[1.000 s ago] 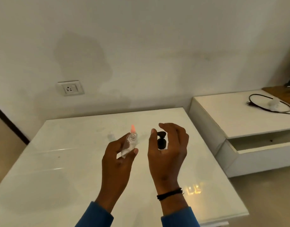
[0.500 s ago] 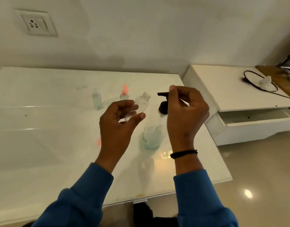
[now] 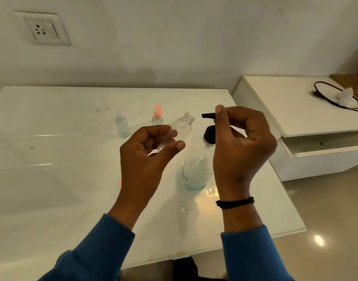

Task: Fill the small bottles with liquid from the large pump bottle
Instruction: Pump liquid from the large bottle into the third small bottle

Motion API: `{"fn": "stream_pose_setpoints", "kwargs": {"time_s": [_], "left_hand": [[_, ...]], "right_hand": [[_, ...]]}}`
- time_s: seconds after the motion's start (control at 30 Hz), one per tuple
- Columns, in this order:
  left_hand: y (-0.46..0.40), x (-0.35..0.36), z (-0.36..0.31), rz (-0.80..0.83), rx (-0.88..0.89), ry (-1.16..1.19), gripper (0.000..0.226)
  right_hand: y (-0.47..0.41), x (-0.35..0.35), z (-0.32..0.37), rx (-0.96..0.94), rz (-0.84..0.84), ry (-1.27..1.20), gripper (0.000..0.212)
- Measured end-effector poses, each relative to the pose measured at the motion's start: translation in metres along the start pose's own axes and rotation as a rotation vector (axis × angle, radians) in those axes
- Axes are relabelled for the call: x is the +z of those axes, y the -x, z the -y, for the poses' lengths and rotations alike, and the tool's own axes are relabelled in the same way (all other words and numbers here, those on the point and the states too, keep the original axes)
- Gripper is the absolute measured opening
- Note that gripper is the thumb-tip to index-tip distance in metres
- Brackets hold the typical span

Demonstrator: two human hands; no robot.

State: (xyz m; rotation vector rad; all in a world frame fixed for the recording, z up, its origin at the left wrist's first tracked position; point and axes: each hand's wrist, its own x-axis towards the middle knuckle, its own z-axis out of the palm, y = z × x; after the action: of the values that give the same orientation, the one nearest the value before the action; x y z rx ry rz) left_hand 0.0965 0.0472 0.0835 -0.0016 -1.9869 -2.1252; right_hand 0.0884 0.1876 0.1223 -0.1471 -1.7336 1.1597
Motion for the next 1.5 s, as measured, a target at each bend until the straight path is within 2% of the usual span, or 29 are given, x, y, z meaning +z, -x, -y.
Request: {"fn": "stream_pose_setpoints", "kwargs": {"time_s": [0.9,1.17,1.3,1.43,1.5], "left_hand": [[0.004,0.001,-0.009,0.026,-0.015,-0.032,0.041],[0.001,-0.005,-0.011,0.078,-0.032,-0.016,0.043],[-0.007,-0.014,-0.013,0.110,-0.112,0.128,0.043],[-0.008,-0.019,-0.016,0.079,-0.209,0.359,0.047],[-0.009,-0.020,-0.017,0.052,-0.244,0.425,0.042]], "right_hand": [[0.001,0.000,-0.004,-0.090,0.029,0.006,0.012],[0.000,0.000,-0.001,-0.163,0.016,0.022,0.016],[0.000,-0.001,-0.006,-0.233,0.046,0.051,0.006],[0.001,0.000,-0.008,-0.289,0.052,0.087,0.012],[0.003,0.001,-0.008,-0.305,0.062,0.092,0.013]]}}
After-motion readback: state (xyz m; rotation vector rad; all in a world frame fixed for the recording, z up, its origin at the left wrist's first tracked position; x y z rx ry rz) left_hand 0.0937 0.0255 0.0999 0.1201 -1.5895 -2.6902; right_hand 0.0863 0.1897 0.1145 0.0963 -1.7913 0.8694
